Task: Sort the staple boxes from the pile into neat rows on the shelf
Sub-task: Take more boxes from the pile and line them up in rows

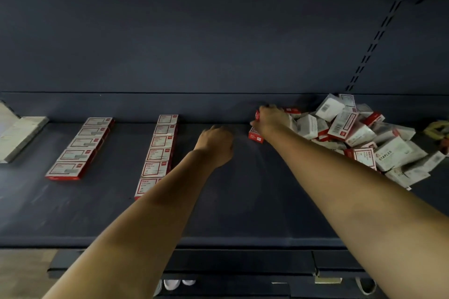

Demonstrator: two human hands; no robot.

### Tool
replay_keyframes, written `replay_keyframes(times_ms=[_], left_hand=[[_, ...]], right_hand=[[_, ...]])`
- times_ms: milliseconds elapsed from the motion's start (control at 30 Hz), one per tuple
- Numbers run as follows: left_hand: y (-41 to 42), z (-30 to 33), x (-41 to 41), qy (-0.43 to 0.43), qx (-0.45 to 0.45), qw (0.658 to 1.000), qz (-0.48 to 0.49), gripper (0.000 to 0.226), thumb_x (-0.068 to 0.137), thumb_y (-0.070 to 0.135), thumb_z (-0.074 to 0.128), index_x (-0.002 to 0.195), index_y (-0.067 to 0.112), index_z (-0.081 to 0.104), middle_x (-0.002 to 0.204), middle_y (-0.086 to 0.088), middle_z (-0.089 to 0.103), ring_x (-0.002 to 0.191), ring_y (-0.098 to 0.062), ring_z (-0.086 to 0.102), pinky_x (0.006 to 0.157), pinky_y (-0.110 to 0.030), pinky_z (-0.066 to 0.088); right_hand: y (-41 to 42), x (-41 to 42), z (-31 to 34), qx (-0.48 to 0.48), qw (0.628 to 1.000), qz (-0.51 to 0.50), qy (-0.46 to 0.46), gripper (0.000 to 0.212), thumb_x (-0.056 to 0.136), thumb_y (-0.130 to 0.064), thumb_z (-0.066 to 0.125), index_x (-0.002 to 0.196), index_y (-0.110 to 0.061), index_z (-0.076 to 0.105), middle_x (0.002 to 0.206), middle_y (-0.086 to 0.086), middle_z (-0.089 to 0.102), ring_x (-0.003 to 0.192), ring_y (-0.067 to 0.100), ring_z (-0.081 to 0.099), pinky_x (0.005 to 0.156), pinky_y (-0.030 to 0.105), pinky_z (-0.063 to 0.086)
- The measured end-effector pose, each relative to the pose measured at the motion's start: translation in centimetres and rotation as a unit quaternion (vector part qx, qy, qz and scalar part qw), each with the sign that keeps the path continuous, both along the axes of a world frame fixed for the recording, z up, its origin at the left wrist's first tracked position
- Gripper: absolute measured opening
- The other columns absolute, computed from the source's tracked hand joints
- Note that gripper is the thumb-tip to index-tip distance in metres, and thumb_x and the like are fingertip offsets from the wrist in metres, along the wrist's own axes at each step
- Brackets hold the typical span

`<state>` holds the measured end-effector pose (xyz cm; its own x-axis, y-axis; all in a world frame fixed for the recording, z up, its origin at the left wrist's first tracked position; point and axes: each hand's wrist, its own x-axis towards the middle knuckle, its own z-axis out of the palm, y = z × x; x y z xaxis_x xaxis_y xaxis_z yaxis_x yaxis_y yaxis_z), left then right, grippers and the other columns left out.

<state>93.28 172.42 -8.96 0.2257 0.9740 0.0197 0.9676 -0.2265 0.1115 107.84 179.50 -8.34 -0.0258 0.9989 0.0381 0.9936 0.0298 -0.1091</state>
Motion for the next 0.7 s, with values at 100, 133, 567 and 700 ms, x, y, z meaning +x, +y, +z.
replay_keyframes(times_ms=[100, 133, 567, 700], left_hand=[[0.5, 0.4, 0.4, 0.016, 0.008, 1.000, -0.010, 0.031, 0.094, 0.021, 0.041, 0.120, 0.015, 0.057, 0.125, -0.006, 0.054, 0.119, -0.024, 0.046, 0.095, -0.034, 0.038], [0.6, 0.6, 0.5, 0.020, 0.009, 1.000, -0.013, 0.031, 0.094, 0.021, 0.041, 0.119, 0.015, 0.057, 0.124, -0.006, 0.054, 0.119, -0.024, 0.046, 0.095, -0.035, 0.038], [-4.6, -0.1, -0.7, -0.222, -0.005, 0.975, -0.027, 0.029, 0.095, 0.015, 0.048, 0.121, 0.012, 0.062, 0.122, -0.004, 0.060, 0.110, -0.018, 0.056, 0.090, -0.022, 0.041], [-5.9, -1.5, -1.1, -0.356, -0.018, 0.934, 0.028, 0.027, 0.093, 0.015, 0.054, 0.118, 0.013, 0.063, 0.114, 0.000, 0.064, 0.102, -0.009, 0.060, 0.084, -0.013, 0.043]], right_hand=[[0.5, -0.2, -0.4, -0.002, 1.000, 0.002, -0.014, 0.053, 0.090, -0.034, 0.057, 0.133, -0.006, 0.042, 0.132, 0.016, 0.044, 0.120, 0.033, 0.044, 0.095, 0.039, 0.039], [0.6, -0.2, -0.4, -0.001, 1.000, 0.006, -0.022, 0.051, 0.091, -0.032, 0.057, 0.131, -0.005, 0.043, 0.131, 0.017, 0.045, 0.119, 0.033, 0.045, 0.094, 0.040, 0.039], [-3.2, 2.7, 1.2, 0.270, 0.945, 0.183, 0.011, 0.027, 0.093, -0.027, 0.053, 0.105, -0.006, 0.065, 0.094, 0.014, 0.067, 0.085, 0.034, 0.062, 0.069, 0.035, 0.046], [-7.3, 2.3, 1.1, 0.245, 0.903, 0.090, 0.343, 0.019, 0.086, -0.018, 0.065, 0.101, -0.006, 0.069, 0.089, 0.003, 0.069, 0.079, 0.016, 0.063, 0.069, 0.026, 0.047]])
